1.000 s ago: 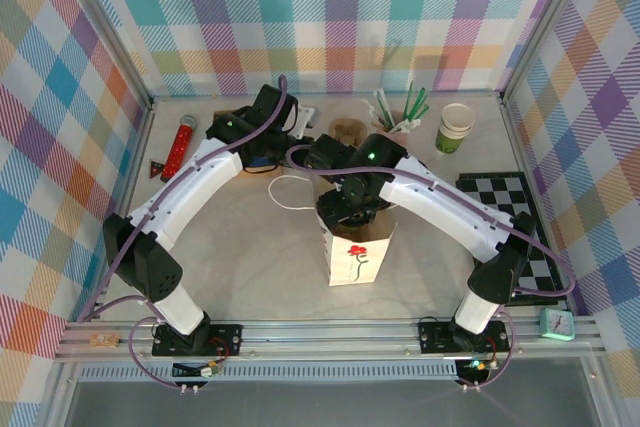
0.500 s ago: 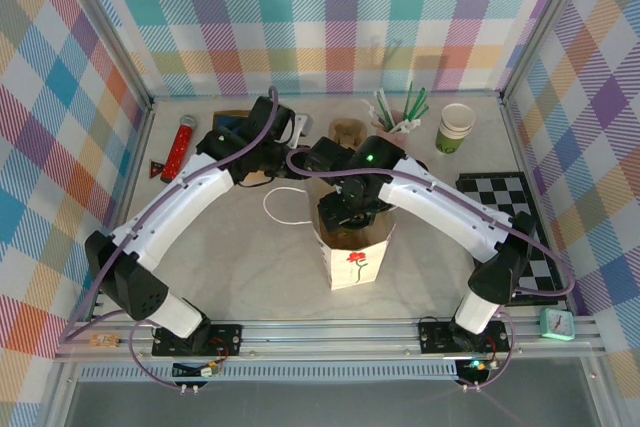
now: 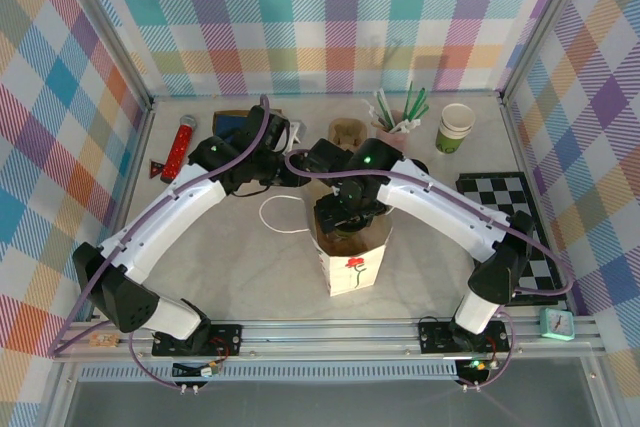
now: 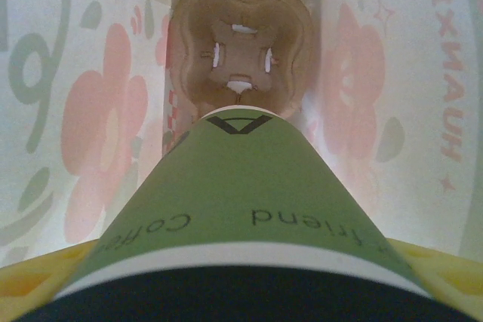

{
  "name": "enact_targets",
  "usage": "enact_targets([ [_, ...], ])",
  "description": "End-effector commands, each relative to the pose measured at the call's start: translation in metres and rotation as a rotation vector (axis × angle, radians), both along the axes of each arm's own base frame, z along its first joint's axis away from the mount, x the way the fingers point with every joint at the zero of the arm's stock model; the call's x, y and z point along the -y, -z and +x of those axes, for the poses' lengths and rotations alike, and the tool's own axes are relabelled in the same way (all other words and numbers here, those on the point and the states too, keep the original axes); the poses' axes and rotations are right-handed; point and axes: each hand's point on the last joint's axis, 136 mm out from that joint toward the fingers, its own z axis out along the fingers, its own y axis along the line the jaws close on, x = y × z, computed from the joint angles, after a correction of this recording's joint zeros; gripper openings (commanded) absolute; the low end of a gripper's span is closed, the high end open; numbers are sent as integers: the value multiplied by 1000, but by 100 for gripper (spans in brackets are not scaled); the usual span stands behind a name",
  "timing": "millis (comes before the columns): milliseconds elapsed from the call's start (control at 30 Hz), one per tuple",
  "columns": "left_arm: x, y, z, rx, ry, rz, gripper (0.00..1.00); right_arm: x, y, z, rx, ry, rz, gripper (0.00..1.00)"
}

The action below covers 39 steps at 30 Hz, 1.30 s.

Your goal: Pack the takeout coffee

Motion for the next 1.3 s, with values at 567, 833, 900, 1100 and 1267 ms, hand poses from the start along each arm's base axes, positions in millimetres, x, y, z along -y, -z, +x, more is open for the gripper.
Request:
enact_targets([
  [567, -2, -6, 6, 30, -38, -3, 20, 9, 30, -14, -62, 33, -52, 33],
  [833, -4, -19, 2, 48, -37, -26, 27, 10, 35, -12, -69, 19, -60, 33],
  [900, -5, -18, 1, 46, -38, -23, 29, 10, 34, -12, -67, 16, -61, 33],
  [1100, -8, -24, 1, 60, -50, -20, 47, 10, 38, -10, -68, 9, -60, 33],
  [1267, -12, -40, 2, 100, -64, -36, 51, 11, 43, -11, -79, 7, -63, 33],
])
